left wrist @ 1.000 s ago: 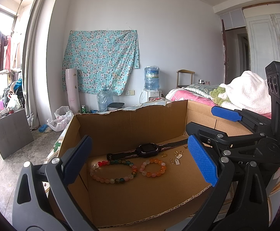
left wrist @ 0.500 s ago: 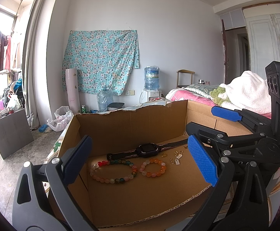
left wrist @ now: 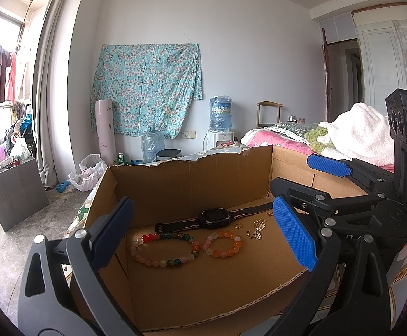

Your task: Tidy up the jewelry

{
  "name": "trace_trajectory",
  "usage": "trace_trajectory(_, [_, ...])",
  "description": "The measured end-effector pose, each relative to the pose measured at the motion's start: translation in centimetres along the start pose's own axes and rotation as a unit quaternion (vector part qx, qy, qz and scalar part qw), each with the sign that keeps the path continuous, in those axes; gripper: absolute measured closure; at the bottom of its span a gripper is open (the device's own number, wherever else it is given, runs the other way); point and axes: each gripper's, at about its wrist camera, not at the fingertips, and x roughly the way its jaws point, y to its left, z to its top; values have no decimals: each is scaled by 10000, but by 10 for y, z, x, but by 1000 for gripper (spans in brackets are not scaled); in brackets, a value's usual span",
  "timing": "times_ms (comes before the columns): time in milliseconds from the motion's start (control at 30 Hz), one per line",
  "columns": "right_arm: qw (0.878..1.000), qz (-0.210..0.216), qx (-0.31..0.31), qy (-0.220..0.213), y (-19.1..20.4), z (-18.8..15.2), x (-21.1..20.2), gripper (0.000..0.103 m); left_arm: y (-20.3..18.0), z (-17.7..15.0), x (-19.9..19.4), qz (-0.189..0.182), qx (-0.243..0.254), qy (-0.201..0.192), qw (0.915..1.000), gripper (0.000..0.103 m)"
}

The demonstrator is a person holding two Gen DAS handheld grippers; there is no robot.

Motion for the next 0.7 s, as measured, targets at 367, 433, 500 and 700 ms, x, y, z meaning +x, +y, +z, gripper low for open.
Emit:
trace_trajectory(367, [10000,0,0,0,0,0,1,18,0,0,0,1,0,0,10000,8])
trace_trajectory(433, [10000,0,1,0,0,0,1,18,-1,0,0,0,0,0,10000,8])
trace_trajectory(500, [10000,0,0,0,0,0,0,18,-1,0,0,1,0,0,10000,8])
trace_trajectory(700, [10000,0,0,0,-1,1,2,18,0,0,0,0,0,-1,10000,8])
